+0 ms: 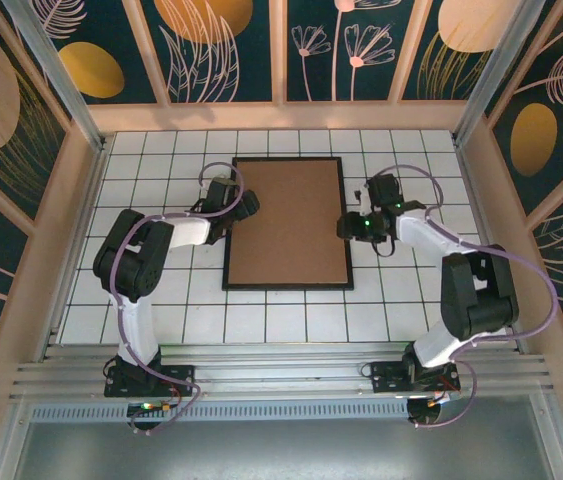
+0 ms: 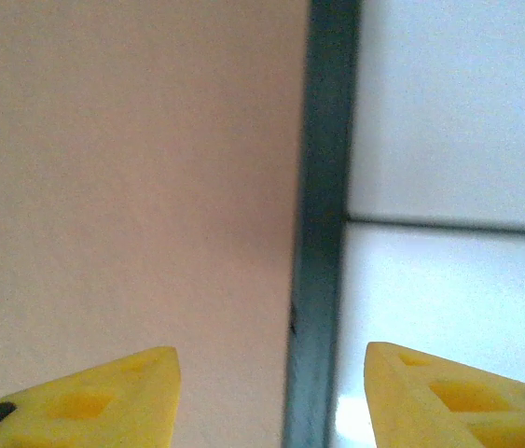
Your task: Put the photo into the frame
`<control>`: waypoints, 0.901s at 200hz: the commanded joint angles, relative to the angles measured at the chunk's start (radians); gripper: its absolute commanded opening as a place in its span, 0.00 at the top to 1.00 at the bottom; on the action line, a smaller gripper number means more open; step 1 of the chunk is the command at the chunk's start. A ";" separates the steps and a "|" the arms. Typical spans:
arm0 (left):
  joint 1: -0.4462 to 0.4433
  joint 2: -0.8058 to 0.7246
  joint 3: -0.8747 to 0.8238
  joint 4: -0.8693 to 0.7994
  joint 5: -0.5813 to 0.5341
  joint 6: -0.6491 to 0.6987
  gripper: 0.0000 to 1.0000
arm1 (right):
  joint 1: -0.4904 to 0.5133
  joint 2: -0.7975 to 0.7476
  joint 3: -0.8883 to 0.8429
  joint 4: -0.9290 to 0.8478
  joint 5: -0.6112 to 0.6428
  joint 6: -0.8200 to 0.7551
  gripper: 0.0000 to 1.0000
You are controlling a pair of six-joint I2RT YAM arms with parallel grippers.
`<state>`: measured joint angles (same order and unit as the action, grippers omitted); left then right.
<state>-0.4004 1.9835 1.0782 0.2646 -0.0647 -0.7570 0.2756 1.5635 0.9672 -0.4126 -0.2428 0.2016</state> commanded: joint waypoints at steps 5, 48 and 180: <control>0.027 -0.021 0.022 -0.077 0.010 0.036 0.11 | -0.003 -0.065 -0.088 -0.062 0.005 0.036 0.50; 0.027 -0.059 -0.015 -0.088 0.050 0.036 0.11 | -0.009 -0.127 -0.199 -0.046 -0.027 0.073 0.57; 0.025 -0.045 -0.150 0.006 0.283 -0.050 0.14 | -0.012 -0.048 -0.264 0.066 -0.128 0.065 0.61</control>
<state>-0.3595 1.9099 0.9684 0.3031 0.0917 -0.7486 0.2668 1.4937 0.7227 -0.3847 -0.3187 0.2539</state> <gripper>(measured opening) 0.859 0.391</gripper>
